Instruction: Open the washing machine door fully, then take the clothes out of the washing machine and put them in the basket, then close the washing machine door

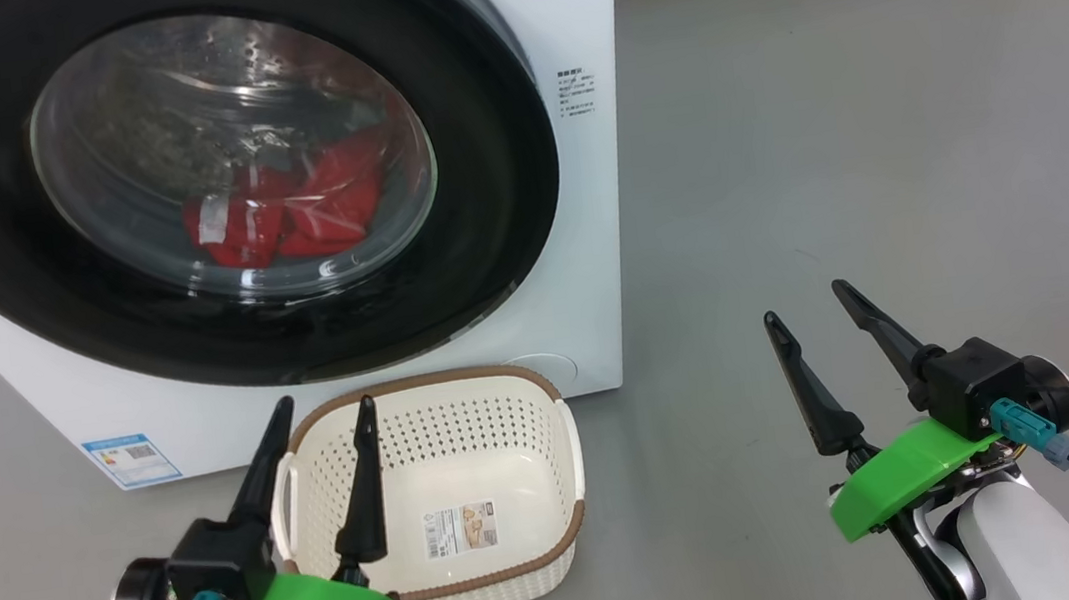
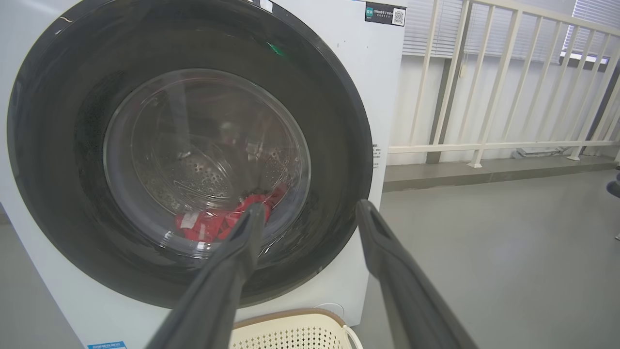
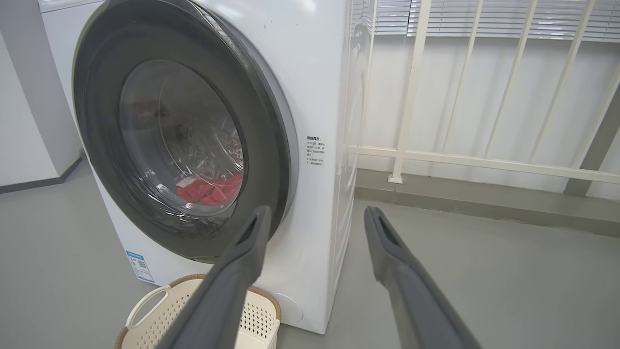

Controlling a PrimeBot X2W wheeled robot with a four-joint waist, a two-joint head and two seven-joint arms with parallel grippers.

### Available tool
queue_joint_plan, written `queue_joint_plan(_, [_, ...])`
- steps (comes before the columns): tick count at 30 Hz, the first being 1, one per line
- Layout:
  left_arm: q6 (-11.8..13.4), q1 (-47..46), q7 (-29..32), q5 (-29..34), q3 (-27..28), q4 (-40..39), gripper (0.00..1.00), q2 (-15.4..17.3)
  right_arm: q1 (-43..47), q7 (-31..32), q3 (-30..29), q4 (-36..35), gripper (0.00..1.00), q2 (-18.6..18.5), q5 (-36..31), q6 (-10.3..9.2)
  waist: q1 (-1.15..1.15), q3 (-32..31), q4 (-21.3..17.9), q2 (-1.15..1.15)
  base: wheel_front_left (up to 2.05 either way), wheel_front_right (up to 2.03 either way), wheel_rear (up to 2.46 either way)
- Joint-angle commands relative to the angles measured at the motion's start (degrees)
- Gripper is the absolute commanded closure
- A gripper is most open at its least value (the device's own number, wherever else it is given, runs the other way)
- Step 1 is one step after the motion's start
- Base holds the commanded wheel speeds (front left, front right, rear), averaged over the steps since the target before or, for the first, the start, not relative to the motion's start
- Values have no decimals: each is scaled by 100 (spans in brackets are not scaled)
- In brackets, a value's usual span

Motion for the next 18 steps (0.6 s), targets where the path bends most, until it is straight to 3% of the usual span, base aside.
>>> queue_joint_plan(1, [46,-230,-69,69,164,-120,0,99,-244,-53,137,-124,0,1,-5,-4,0,3,4,0,0,0,0])
queue_joint_plan(8, [26,-224,-69,103,190,-118,0,105,-234,-53,123,-158,0,1,-23,-4,0,68,15,0,0,0,0])
queue_joint_plan(9, [25,-227,-69,113,193,-130,0,105,-238,-53,119,-176,23,1,-14,-4,0,93,17,0,0,0,0])
queue_joint_plan(10, [24,-233,-69,123,195,-145,0,106,-247,-53,117,-197,61,1,18,-4,0,120,20,0,0,0,0])
queue_joint_plan(11, [23,-248,-69,131,197,-165,0,105,-262,-53,117,-217,90,1,60,-4,0,154,25,0,0,0,0])
queue_joint_plan(12, [23,-268,-69,138,198,-192,0,105,-277,-53,127,-216,100,1,99,-4,0,184,32,0,0,0,0])
queue_joint_plan(18, [20,-354,-69,146,180,-418,0,104,-556,-53,41,-152,100,1,692,-4,0,428,98,0,0,0,0])
